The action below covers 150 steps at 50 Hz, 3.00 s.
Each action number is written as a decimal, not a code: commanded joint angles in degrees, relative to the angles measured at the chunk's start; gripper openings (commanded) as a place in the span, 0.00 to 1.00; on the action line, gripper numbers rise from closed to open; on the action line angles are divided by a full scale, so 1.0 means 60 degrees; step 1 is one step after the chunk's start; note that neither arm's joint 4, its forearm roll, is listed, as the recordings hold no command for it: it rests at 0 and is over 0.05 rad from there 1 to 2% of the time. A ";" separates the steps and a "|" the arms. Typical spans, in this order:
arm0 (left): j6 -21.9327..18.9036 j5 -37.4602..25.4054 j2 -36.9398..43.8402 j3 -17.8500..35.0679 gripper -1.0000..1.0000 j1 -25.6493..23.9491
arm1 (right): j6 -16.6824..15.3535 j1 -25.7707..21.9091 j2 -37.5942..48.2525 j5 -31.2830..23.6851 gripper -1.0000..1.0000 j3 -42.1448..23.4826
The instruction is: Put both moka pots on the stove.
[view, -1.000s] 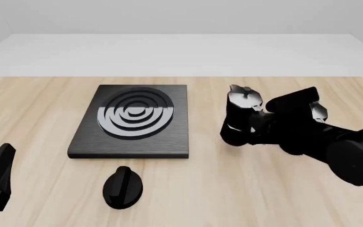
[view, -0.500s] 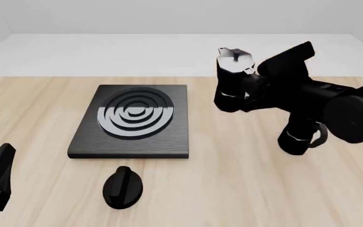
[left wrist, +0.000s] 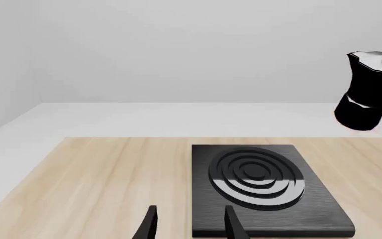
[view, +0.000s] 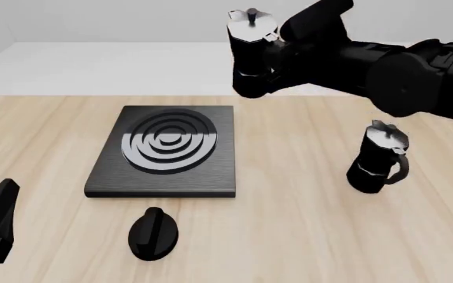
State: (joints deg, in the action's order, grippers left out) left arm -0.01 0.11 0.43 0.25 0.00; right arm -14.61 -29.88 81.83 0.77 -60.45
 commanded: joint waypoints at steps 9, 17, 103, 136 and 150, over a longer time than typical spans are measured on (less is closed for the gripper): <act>0.0000 0.0000 0.0001 0.0000 1.00 0.0001 | -0.0100 -0.0780 0.1383 -0.0593 0.00 -0.2477; -0.0001 0.0000 0.0000 0.0000 1.00 -0.0001 | -0.0042 -0.1142 0.2055 -0.0930 0.00 -0.3236; 0.0000 0.0000 0.0000 0.0000 1.00 0.0000 | 0.1797 -0.2352 0.6707 -0.1418 0.00 -0.8714; 0.0000 0.0000 0.0000 0.0000 1.00 0.0000 | 0.2226 -0.2055 0.8381 -0.2130 0.00 -1.0791; 0.0001 0.0000 0.0000 0.0000 1.00 -0.0001 | 0.2363 -0.1923 0.8691 -0.2314 0.00 -1.1178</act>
State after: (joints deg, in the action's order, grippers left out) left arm -0.01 0.11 0.43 0.25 0.00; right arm -1.43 -41.87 134.13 -12.99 -124.38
